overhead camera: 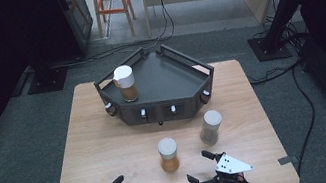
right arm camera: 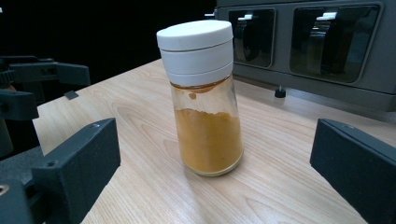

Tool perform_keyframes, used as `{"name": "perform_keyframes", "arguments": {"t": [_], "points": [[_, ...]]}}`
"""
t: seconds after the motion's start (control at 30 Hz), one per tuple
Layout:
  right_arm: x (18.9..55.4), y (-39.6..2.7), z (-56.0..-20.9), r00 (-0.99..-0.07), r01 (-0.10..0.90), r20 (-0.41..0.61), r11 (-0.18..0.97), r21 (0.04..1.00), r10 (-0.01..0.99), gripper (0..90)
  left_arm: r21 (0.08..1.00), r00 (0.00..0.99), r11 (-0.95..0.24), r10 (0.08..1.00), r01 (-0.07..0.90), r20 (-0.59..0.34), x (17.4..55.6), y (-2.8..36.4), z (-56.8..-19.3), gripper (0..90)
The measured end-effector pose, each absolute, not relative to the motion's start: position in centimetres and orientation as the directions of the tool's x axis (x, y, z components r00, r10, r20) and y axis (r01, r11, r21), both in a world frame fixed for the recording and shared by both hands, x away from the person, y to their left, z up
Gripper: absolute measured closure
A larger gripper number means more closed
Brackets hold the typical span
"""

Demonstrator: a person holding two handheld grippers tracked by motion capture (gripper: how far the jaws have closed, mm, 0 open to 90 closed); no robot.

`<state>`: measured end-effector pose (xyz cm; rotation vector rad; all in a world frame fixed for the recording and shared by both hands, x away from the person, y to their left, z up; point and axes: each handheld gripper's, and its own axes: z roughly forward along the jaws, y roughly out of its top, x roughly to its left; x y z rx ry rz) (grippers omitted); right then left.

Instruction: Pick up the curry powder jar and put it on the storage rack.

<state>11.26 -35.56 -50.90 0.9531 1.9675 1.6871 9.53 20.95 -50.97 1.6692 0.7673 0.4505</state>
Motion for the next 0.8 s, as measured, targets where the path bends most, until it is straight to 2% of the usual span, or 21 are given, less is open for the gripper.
{"name": "perform_keyframes", "arguments": {"t": [0.8], "points": [[12.5,-34.4,-50.2,-0.706,0.233,0.104,0.090,0.968,0.701,1.5,0.963,0.711,-0.096,0.693,0.253,-0.118,9.5,21.0,-51.4,1.9]]}}
